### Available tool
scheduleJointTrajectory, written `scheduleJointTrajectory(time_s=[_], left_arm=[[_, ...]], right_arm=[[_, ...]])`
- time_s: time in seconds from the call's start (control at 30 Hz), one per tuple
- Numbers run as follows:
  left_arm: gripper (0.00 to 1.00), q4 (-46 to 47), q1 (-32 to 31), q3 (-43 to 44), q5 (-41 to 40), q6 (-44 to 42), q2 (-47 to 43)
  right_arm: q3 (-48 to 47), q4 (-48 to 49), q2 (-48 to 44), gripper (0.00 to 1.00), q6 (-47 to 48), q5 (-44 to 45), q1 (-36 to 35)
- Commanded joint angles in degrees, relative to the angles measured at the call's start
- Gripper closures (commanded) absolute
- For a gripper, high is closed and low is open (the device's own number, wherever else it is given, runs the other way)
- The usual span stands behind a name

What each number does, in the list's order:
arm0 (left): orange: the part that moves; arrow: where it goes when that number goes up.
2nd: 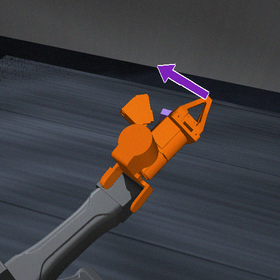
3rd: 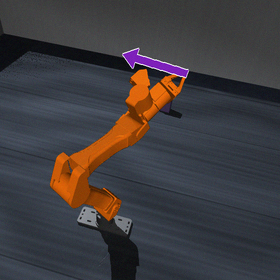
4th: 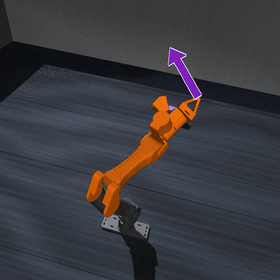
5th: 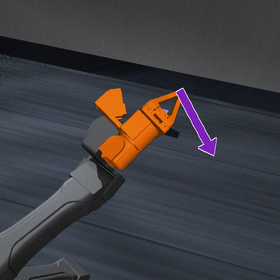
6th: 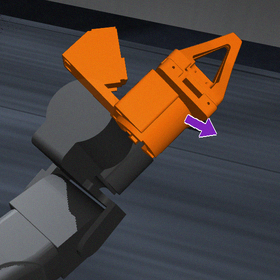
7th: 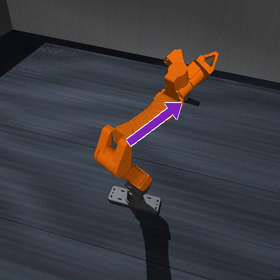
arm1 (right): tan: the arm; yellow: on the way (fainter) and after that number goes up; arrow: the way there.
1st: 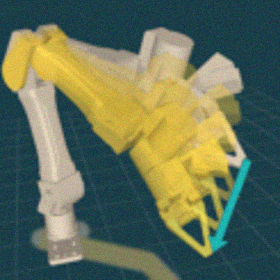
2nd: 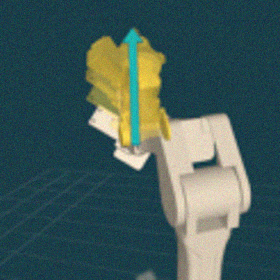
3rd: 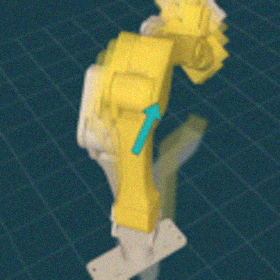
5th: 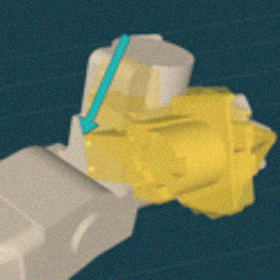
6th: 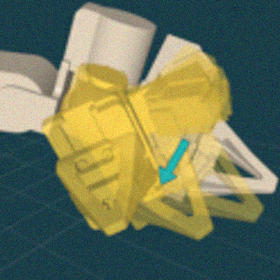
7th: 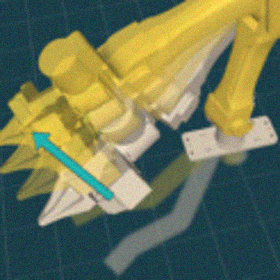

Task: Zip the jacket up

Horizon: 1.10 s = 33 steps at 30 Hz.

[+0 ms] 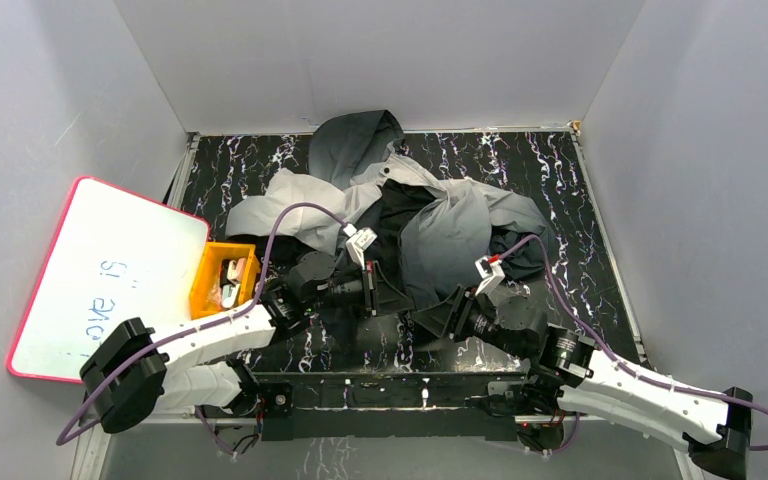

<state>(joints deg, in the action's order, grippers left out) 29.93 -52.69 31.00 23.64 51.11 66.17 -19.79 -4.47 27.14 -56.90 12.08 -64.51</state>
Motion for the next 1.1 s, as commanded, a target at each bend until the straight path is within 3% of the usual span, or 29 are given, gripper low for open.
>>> scheduleJointTrajectory(time_s=[0.0, 0.2, 0.47, 0.73, 1.07], left_arm=[[1.0, 8.04, 0.04, -1.65, 2.66, 1.53, -1.04], [1.0, 7.01, 0.0, -1.76, 3.29, 0.09, -1.4], [1.0, 5.37, 0.04, -2.46, 3.57, -2.01, -2.53], [1.0, 5.89, -0.01, -3.47, 4.57, -3.01, -2.41], [1.0, 8.31, 0.04, -3.41, 6.17, -2.62, -1.19]], right_arm=[[0.8, 5.28, -1.29, 0.46, -0.74, -2.35, 0.01], [-1.87, 1.32, -3.07, 0.43, 0.54, -2.65, 0.02], [-7.45, -9.55, -4.66, 0.26, 0.36, -1.69, 0.01], [-13.23, -18.58, -3.92, 0.23, -1.07, -0.68, 0.03], [-15.42, -17.01, 3.86, 0.25, -2.72, -5.72, 0.07]])
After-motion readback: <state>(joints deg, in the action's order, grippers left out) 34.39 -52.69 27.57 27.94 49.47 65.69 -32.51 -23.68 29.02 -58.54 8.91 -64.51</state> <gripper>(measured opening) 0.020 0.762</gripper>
